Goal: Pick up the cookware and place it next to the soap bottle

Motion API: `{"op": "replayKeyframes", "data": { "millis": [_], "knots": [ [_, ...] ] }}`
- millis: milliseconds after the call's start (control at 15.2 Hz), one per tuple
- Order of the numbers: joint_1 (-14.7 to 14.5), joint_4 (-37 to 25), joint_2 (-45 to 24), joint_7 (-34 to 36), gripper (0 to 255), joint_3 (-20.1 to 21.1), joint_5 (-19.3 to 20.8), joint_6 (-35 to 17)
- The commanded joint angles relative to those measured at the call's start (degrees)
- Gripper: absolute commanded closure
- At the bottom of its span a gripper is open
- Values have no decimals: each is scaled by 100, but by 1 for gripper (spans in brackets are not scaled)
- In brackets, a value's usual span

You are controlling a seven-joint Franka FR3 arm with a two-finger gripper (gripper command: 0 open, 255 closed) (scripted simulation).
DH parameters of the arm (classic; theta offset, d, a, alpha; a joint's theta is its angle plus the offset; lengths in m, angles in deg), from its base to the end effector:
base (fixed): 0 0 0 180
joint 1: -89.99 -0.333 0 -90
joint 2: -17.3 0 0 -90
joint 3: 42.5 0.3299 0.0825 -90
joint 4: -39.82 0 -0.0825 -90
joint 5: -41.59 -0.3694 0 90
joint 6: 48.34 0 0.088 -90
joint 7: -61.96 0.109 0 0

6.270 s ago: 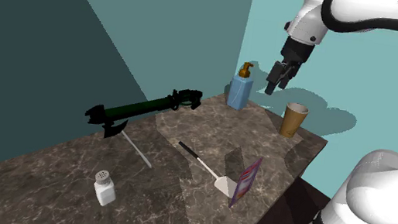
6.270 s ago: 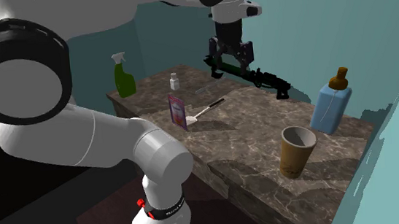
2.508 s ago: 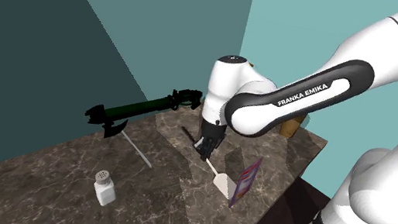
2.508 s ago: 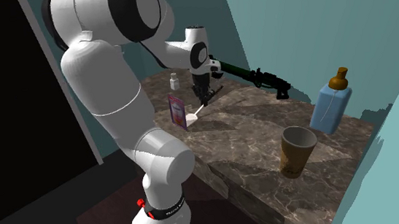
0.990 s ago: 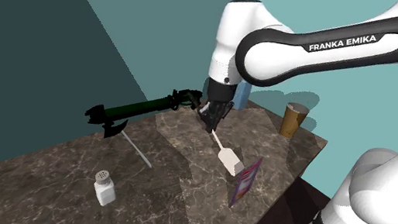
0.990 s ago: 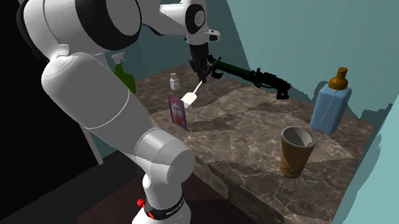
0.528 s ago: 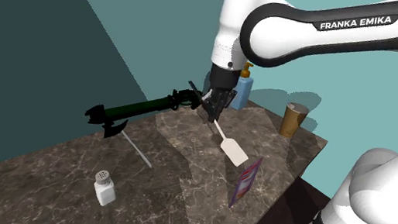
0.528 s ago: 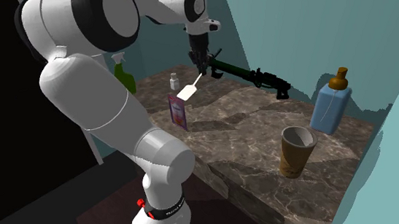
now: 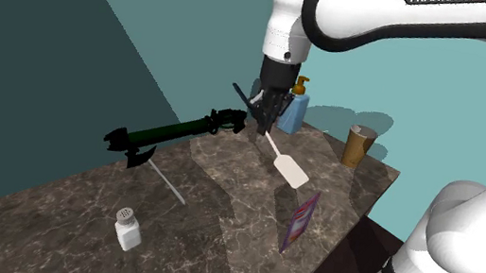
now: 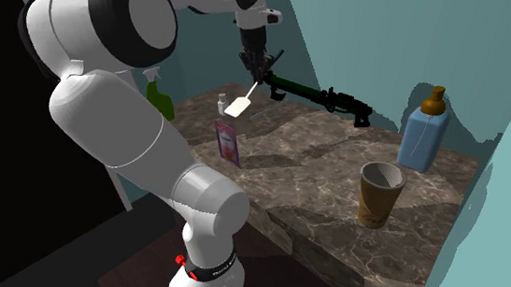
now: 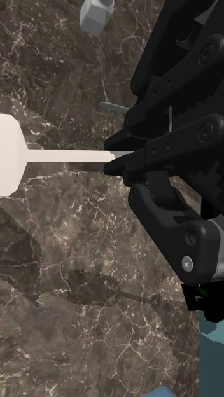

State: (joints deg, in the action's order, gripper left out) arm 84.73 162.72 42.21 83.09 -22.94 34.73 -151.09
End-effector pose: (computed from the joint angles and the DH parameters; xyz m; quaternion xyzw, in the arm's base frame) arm 0.3642 0.2057 0.5834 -0.9994 -0.0081 -0.0333 0.0006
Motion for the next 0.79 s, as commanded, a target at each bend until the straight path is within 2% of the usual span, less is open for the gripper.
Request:
{"op": "replayKeyframes", "data": {
  "millis": [0, 726],
  "knots": [
    [7, -182, -26, 13, 255, -4, 14, 157],
    [52, -1164, -180, 43, 255, -48, 86, 990]
  ]
}}
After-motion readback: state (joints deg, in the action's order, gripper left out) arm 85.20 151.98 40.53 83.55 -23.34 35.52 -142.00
